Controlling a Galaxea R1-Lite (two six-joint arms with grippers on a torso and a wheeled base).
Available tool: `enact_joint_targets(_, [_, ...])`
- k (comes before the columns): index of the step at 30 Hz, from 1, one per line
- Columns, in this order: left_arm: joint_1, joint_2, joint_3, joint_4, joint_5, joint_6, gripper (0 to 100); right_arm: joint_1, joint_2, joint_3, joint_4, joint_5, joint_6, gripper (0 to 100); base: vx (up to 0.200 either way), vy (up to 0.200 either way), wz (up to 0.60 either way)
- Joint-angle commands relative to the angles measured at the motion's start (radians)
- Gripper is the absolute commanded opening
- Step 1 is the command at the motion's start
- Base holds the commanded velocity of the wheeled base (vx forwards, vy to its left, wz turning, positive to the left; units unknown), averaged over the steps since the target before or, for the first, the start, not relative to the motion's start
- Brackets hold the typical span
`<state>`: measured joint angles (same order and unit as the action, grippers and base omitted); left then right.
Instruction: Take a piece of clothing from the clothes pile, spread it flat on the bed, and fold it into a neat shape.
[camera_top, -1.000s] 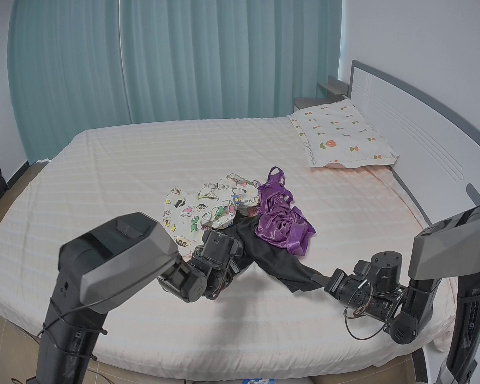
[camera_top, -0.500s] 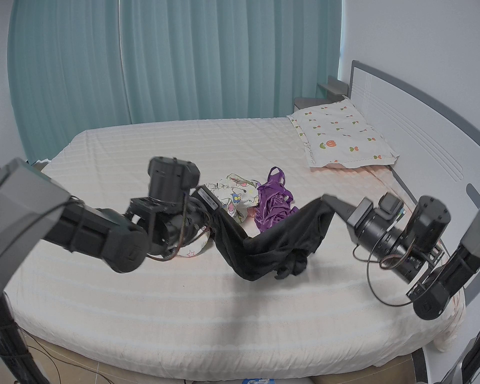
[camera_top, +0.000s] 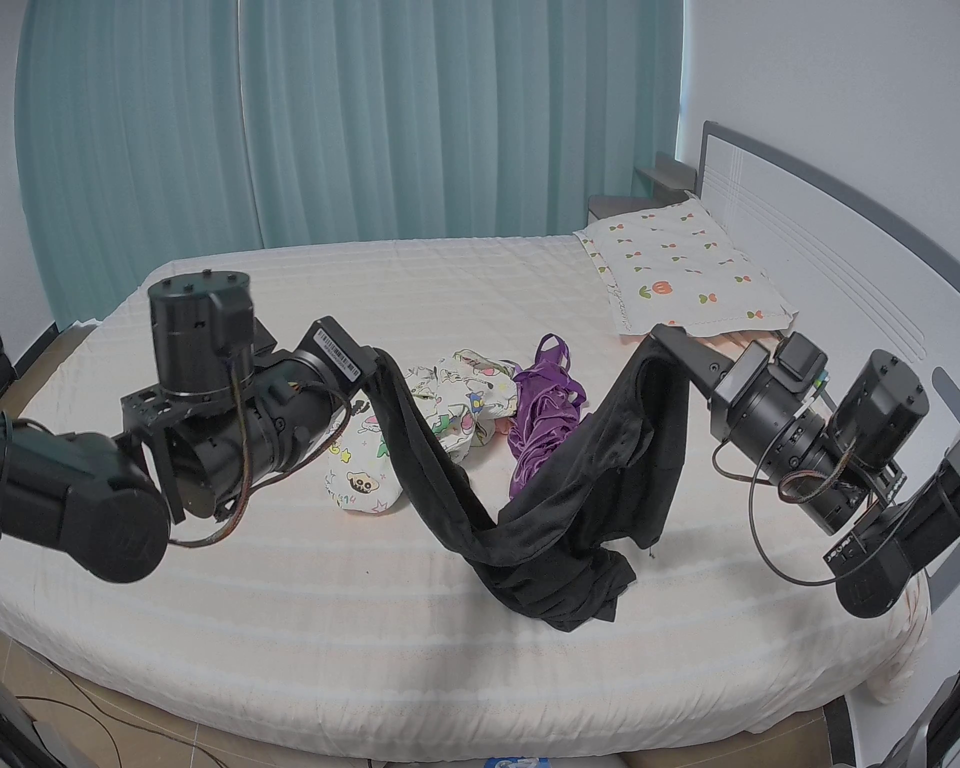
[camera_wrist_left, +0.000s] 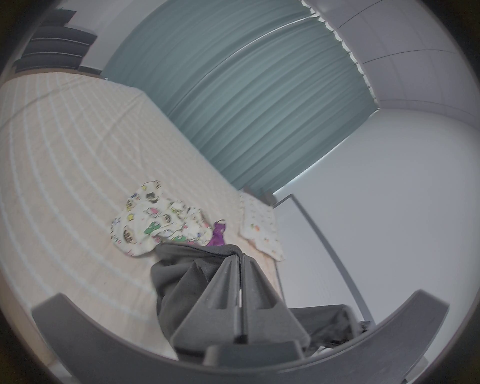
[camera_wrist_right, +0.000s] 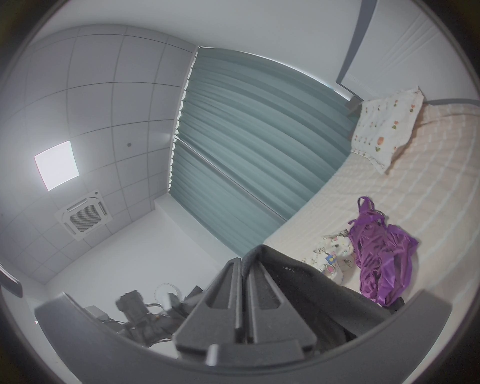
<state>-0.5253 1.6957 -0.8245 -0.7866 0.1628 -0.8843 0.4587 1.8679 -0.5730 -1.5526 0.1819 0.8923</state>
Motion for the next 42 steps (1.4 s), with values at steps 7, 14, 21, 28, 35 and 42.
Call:
enact_joint_targets(7, [0.015, 0.081, 0.249, -0.289, -0.080, 0.070, 0, 0.001, 0.172, 0.033, -0.018, -0.059, 0.022, 0, 0.000, 0.000, 0.00])
enact_joint_targets(14, [0.030, 0.177, 0.285, -0.276, -0.080, 0.067, 0, 0.000, 0.177, 0.097, -0.018, -0.056, 0.025, 0, 0.000, 0.000, 0.00])
enact_joint_targets(21, [0.028, 0.205, 0.317, -0.270, -0.092, -0.044, 0, -0.003, 0.218, 0.101, -0.018, -0.061, 0.022, 0, 0.000, 0.000, 0.00])
enact_joint_targets(28, [0.036, 0.332, 0.309, -0.269, -0.114, -0.050, 0, -0.002, 0.255, 0.117, -0.018, -0.065, 0.020, 0, 0.000, 0.000, 0.00])
enact_joint_targets(35, [0.041, 0.344, 0.308, -0.267, -0.124, -0.064, 0, 0.006, 0.260, 0.127, -0.018, -0.065, 0.019, 0, 0.000, 0.000, 0.00])
enact_joint_targets(42, [0.045, 0.361, 0.317, -0.267, -0.121, -0.094, 0, 0.009, 0.277, 0.127, -0.018, -0.067, 0.014, 0, -0.143, 0.000, 0.00])
